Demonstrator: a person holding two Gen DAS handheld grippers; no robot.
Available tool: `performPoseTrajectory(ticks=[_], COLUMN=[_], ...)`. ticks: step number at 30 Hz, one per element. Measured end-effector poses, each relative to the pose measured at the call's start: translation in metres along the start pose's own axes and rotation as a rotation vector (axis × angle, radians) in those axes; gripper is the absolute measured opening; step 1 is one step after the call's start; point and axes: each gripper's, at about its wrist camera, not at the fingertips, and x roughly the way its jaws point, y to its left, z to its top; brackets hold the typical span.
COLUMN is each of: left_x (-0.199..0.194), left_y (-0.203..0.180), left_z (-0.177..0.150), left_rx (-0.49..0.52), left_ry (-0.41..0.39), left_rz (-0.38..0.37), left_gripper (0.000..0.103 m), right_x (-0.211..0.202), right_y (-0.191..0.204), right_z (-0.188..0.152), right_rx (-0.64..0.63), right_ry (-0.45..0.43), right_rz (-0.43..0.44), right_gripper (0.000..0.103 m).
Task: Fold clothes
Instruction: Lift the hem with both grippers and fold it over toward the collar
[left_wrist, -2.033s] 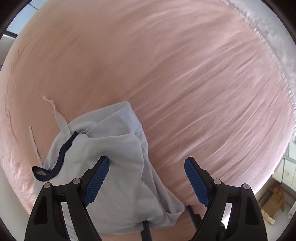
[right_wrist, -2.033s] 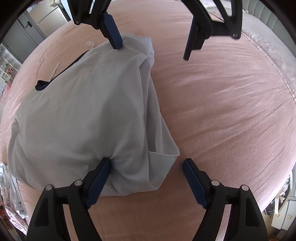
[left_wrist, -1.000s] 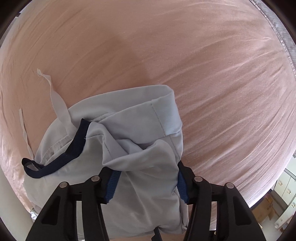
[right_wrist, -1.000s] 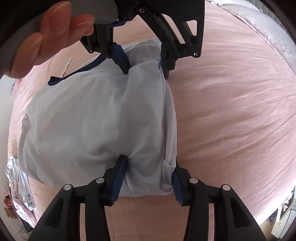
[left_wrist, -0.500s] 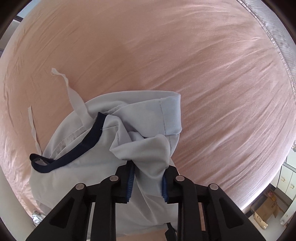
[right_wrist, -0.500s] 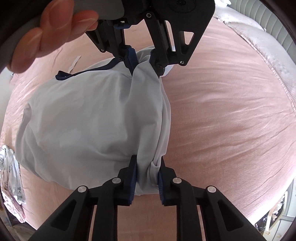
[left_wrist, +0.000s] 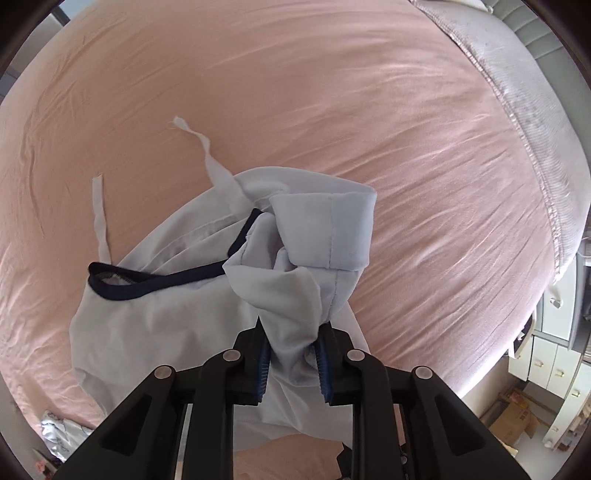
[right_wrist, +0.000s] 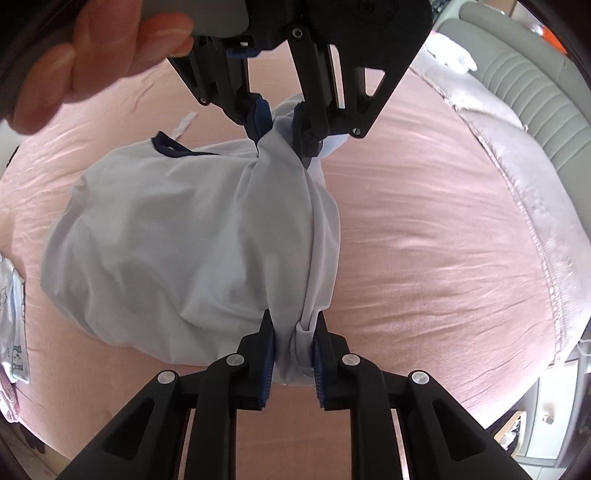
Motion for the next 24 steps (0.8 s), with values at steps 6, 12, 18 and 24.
performPoseTrajectory(ticks=[6,12,18,24], left_x=[-0.027,-0.072,-0.08,-0.082], left_y=[0.022,0.05,0.075,0.107], left_z=[-0.015,-0.005,-0.022,-0.039], left_rx=[-0.046,-0.123,-0.178,-0.221], left_ry=[-0.046,-0.079,-0.116,-0.148], left_rz=[-0.038,-0.094,-0.121,-0.143], left_gripper=[0.018,0.018,0.018,0.018], right_x=[-0.02,-0.04,-0.049,-0.049], right_y=[0.031,0.064,0.106,0.145], right_z=[0.005,0.006,0.012,0.018], right_rx=[-0.076,-0.129,-0.192,-0.245], right_ry=[-0.024,-0.034,-0.042,-0.043], right_rz=[-0.031,-0.041,-0.035,-0.033], right_gripper=[0.016,0.016,0.016,0.016])
